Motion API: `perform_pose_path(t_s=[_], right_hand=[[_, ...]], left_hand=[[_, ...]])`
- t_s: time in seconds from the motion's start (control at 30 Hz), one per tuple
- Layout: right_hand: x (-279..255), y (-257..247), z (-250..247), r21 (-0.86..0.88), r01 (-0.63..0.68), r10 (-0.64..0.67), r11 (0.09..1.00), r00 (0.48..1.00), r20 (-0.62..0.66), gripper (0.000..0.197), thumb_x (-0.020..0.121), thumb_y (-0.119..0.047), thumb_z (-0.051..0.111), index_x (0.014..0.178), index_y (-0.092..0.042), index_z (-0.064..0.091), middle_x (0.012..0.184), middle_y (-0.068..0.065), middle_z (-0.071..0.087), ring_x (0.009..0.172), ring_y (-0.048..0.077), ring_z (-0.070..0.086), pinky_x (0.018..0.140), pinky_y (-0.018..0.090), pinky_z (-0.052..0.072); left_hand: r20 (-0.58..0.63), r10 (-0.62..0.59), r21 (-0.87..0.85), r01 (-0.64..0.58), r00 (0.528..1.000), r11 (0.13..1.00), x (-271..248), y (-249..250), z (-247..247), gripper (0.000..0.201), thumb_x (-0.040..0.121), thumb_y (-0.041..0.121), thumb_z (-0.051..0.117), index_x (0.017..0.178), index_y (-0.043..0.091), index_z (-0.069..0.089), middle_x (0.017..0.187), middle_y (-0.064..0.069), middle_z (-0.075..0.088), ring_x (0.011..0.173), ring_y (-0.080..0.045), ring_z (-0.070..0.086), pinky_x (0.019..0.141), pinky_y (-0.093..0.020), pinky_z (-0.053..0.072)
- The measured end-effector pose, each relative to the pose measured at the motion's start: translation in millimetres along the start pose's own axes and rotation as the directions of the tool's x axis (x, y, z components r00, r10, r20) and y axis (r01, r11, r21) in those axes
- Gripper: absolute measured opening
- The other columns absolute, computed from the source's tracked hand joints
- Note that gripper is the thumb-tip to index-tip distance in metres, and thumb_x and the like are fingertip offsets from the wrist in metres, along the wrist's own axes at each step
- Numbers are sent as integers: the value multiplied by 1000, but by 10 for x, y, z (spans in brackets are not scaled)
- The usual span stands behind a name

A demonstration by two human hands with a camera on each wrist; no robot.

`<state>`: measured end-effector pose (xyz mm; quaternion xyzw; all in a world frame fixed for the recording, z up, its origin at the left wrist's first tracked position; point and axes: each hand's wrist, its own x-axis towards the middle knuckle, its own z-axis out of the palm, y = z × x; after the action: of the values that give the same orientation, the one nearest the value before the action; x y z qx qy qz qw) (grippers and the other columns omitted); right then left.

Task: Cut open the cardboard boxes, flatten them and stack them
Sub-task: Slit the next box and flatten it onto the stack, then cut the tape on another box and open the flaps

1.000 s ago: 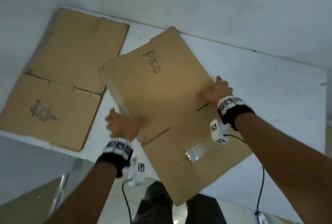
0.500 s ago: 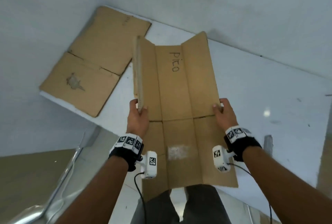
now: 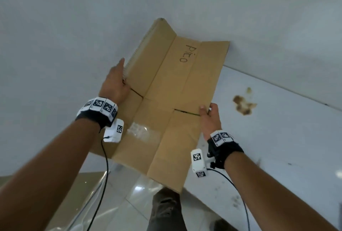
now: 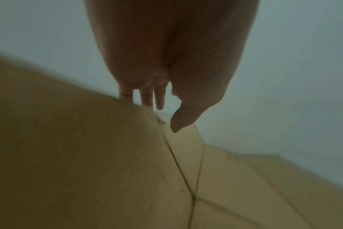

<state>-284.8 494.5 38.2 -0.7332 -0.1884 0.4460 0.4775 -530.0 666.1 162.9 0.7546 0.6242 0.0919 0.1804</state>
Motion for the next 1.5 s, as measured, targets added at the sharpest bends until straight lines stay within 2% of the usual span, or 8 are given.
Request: perform_pose_path(t_s=[0.2, 0.3, 0.4, 0.8, 0.93, 1.03, 1.27, 1.5], right_hand=[[805, -25, 1256, -439, -282, 347, 853, 935, 73, 56, 97, -26, 56, 143, -1, 37, 138, 19, 53, 114, 36, 58, 89, 37, 51], [1090, -11, 1487, -672, -238, 265, 701, 962, -64, 99, 89, -37, 68, 157, 2, 8, 164, 20, 15, 144, 41, 30, 110, 49, 40], [1229, -9, 1513, -799, -156, 118, 580, 987, -107, 125, 78, -46, 79, 159, -17, -11, 165, 11, -24, 152, 44, -1, 115, 67, 25], [1232, 71, 992, -827, 251, 22, 503, 953, 303, 75, 92, -33, 68, 156, -24, 30, 169, 7, 5, 150, 42, 20, 116, 56, 33], [727, 236, 224, -752, 179, -11, 634, 975, 222, 51, 97, -36, 61, 143, -16, 48, 153, 11, 39, 137, 31, 41, 111, 43, 39], [294, 524, -691, -684, 94, -10, 723, 992, 126, 29, 95, -36, 63, 117, -17, 64, 119, 2, 65, 114, 23, 59, 99, 37, 47], [-901, 1611, -3749, -552, -170, 57, 816, 975, -215, 14, 94, -33, 61, 88, -21, 65, 86, -4, 69, 82, 18, 65, 78, 33, 54], [-2156, 2925, -6248, -235, -476, 265, 847, 763, -589, 11, 93, -22, 66, 96, -12, 67, 87, 3, 68, 82, 20, 60, 73, 24, 41]], left_hand=[[317, -120, 313, 15, 941, 950, 163, -890, 748, 92, 84, 51, 76, 159, 30, 26, 166, -13, 18, 145, -40, 28, 111, -59, 34], [553, -303, 289, 162, 776, 943, -173, -1249, 1303, 133, 63, 81, 75, 159, 46, -10, 166, -3, -28, 153, -48, -14, 114, -77, 8], [578, -317, 319, 149, 752, 936, -323, -1441, 1556, 146, 53, 96, 64, 154, 44, -28, 158, -6, -46, 147, -53, -28, 110, -84, 3], [562, -338, 376, 131, 755, 917, -262, -1428, 1578, 145, 59, 92, 66, 154, 39, -29, 163, -12, -37, 150, -51, -22, 113, -77, 2], [491, -292, 462, 39, 821, 886, -341, -857, 1587, 123, 82, 74, 65, 162, 20, -11, 167, -23, -17, 154, -48, -1, 120, -66, 14], [483, -34, 273, -113, 875, 955, -553, -58, 1730, 72, 92, 50, 67, 149, 16, 37, 149, -16, 42, 134, -38, 44, 105, -49, 41], [804, 256, -28, -396, 536, 918, -1973, 2446, 2839, 35, 94, 55, 65, 115, 29, 57, 96, 9, 65, 91, -13, 63, 82, -32, 47], [832, 506, -337, -519, 226, 786, -4151, 4900, 4145, 23, 95, 46, 68, 102, 24, 64, 69, 9, 61, 62, -1, 54, 62, -23, 39]])
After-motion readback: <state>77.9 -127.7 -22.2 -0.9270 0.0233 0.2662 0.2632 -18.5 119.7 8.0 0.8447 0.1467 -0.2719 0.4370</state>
